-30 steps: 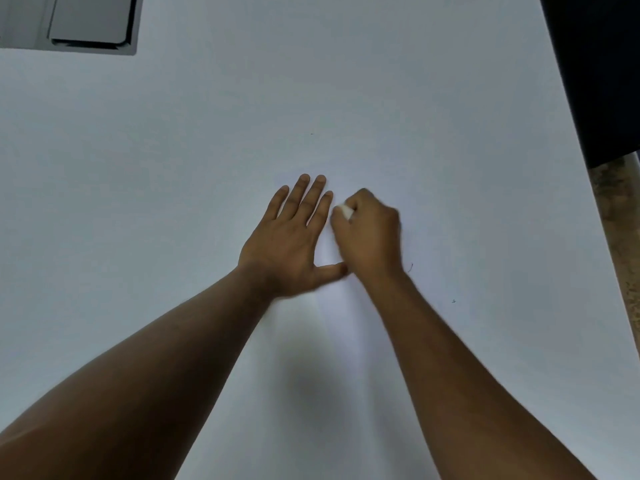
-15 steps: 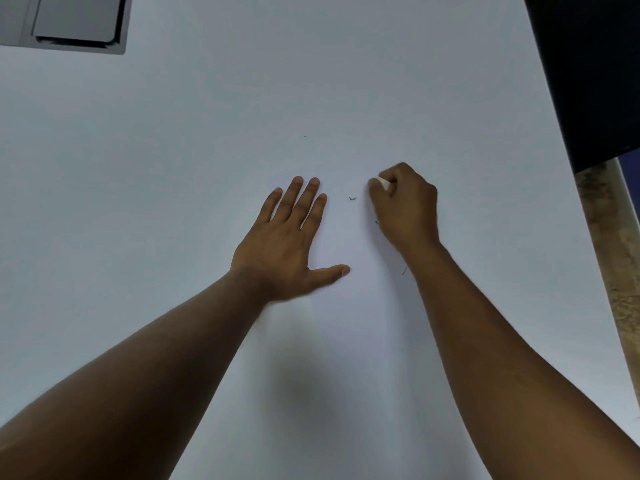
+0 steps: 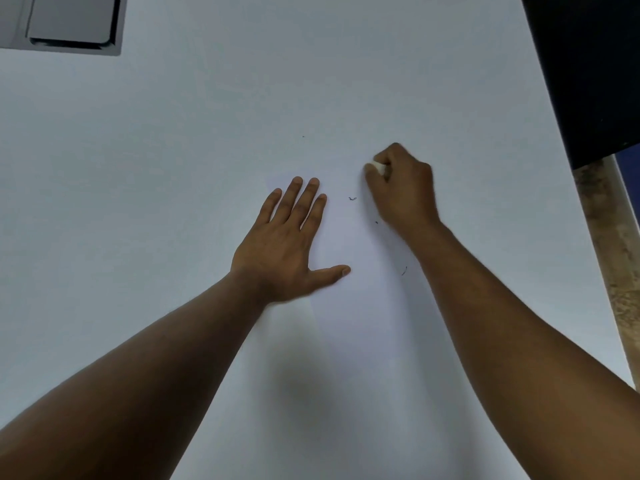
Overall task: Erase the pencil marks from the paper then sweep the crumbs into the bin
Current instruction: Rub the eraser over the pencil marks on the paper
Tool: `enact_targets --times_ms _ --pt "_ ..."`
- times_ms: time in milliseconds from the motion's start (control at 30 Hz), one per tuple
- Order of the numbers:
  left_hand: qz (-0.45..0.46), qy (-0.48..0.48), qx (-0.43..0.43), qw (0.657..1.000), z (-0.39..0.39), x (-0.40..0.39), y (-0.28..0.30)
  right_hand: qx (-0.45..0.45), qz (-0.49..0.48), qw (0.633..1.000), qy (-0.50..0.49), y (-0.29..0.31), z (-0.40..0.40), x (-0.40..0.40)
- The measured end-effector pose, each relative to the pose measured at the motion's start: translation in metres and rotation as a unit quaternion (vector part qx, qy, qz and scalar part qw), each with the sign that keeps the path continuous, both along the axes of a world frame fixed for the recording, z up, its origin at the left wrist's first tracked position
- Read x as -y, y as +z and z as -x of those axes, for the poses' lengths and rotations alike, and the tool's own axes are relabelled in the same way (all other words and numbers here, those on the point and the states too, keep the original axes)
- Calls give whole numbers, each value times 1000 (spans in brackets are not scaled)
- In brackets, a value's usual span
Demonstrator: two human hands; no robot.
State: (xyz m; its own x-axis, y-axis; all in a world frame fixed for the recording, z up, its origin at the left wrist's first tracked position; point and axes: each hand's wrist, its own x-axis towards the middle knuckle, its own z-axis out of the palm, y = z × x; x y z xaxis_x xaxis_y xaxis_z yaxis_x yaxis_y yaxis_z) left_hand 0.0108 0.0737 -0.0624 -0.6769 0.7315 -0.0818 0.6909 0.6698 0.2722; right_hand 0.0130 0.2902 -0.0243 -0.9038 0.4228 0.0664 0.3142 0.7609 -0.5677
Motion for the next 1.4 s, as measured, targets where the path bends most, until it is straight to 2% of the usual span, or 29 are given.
enact_targets --times_ms 100,200,267,367,467,567,667,800,900,967,1067,1167,1333,1400 --pt "-1 0 2 1000 -1 -1 0 25 -27 998 59 -6 0 15" --pt "-4 1 2 1000 0 0 -1 48 -59 997 -31 -6 -2 -12" --pt "-1 0 3 1000 0 0 -1 56 -39 995 -79 0 -6 -34" --pt "2 -3 7 1000 0 0 -1 61 7 993 -102 14 -25 -47" --pt "4 -9 6 1000 0 0 0 24 149 979 -137 22 -51 -37" --pt "-4 -21 4 1000 -1 1 2 -13 330 925 -188 33 -76 -12" --pt "-35 -27 1 999 -1 3 3 -21 455 868 -195 38 -94 9" --pt "-86 -55 -42 994 -4 0 4 -23 530 820 -215 38 -104 19" --pt "-173 -75 -84 978 -15 -23 13 -18 528 823 -208 37 -107 23" --pt "-229 -25 -21 973 -29 -48 26 -21 515 834 -199 37 -108 26" --pt "-297 86 115 944 -51 -77 45 -20 496 849 -181 40 -111 24" --pt "-339 180 195 902 -64 -91 59 -11 493 852 -173 43 -116 20" --pt "-407 391 297 770 -84 -115 80 -17 504 843 -188 44 -119 21" --pt "-419 439 313 731 -88 -124 82 -28 489 848 -204 43 -119 23"
